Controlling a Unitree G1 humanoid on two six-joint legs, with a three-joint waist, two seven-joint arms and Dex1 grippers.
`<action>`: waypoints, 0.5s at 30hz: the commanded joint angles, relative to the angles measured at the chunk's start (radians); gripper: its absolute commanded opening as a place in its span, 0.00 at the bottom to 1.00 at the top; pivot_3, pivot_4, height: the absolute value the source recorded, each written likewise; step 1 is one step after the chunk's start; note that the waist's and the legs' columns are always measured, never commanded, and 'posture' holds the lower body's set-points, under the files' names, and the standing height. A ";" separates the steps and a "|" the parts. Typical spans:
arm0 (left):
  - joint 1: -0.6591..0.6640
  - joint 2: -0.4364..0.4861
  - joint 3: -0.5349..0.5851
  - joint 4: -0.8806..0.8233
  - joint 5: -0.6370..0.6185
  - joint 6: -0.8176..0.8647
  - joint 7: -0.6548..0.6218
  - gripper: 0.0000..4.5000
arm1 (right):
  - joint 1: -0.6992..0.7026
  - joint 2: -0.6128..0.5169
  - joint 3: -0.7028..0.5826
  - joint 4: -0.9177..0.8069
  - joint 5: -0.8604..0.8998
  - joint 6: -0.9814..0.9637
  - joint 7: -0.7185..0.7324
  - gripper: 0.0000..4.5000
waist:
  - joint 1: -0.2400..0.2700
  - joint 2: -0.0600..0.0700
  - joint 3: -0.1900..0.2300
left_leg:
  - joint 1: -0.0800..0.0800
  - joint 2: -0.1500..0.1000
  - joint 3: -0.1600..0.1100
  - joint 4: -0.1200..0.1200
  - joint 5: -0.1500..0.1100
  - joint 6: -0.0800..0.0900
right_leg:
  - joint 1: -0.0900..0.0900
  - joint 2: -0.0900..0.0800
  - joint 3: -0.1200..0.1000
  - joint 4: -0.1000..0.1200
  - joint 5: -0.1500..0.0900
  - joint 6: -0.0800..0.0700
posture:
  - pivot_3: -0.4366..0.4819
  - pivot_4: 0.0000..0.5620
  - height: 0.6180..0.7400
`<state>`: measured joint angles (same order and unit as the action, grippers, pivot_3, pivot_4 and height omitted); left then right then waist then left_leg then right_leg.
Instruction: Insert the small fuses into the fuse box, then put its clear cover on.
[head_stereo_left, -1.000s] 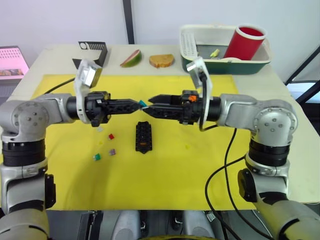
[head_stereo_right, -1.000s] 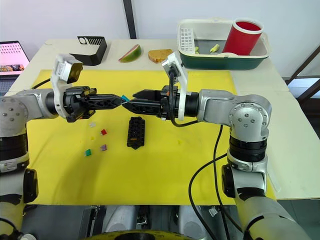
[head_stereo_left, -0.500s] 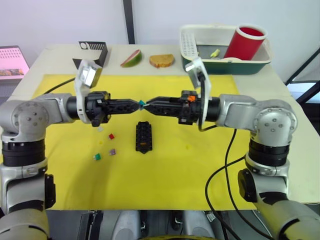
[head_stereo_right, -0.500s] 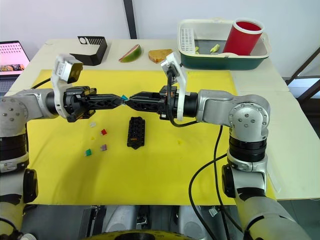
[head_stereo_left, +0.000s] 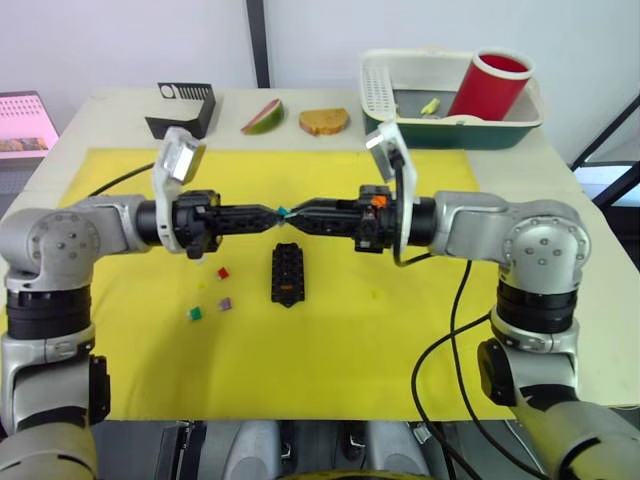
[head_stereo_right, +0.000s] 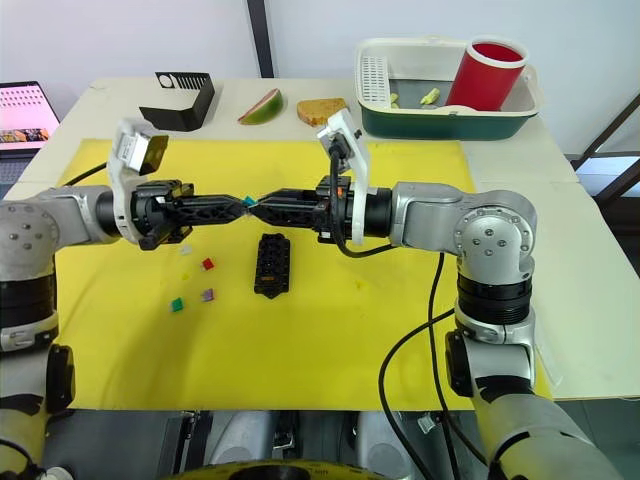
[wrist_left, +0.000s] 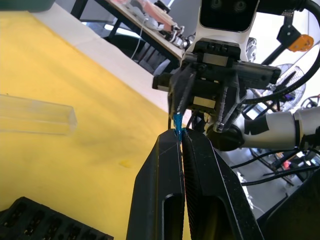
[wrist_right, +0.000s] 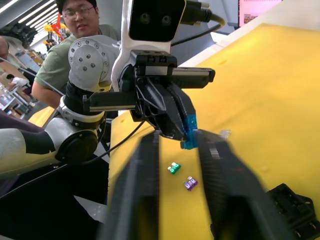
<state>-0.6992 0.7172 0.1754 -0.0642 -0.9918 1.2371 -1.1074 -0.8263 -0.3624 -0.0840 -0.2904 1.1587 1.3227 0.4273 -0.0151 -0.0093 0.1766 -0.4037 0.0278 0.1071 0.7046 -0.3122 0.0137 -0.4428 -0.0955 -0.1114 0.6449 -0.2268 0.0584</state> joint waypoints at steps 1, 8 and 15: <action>0.002 0.012 0.019 -0.034 -0.025 -0.013 0.003 0.00 | -0.003 -0.010 0.007 -0.024 0.002 -0.020 0.014 0.03 | 0.000 0.000 0.000 | 0.000 0.000 0.000 0.000 0.000 0.000 | 0.000 0.000 0.000 0.000 0.000 0.000 | 0.48 0.27 1.00; 0.006 0.021 0.018 -0.037 -0.032 -0.012 -0.007 0.00 | -0.003 -0.018 0.012 -0.009 -0.012 -0.039 0.016 0.03 | 0.000 0.000 0.000 | 0.000 0.000 0.000 0.000 0.000 0.000 | 0.000 0.000 0.000 0.000 0.000 0.000 | 0.48 0.27 1.00; 0.017 0.031 0.012 -0.037 -0.027 -0.022 -0.016 0.00 | -0.016 -0.022 -0.030 -0.023 0.035 -0.073 0.026 0.08 | 0.000 0.000 0.000 | 0.000 0.000 0.000 0.000 0.000 0.000 | 0.000 0.000 0.000 0.000 0.000 0.000 | 0.48 0.27 1.00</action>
<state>-0.6791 0.7356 0.1753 -0.0804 -0.9999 1.2315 -1.1102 -0.8258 -0.3747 -0.0776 -0.2866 1.1558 1.2691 0.4403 -0.0148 -0.0093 0.1766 -0.4039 0.0278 0.1071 0.7046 -0.3122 0.0137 -0.4429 -0.0954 -0.1114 0.6448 -0.2269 0.0584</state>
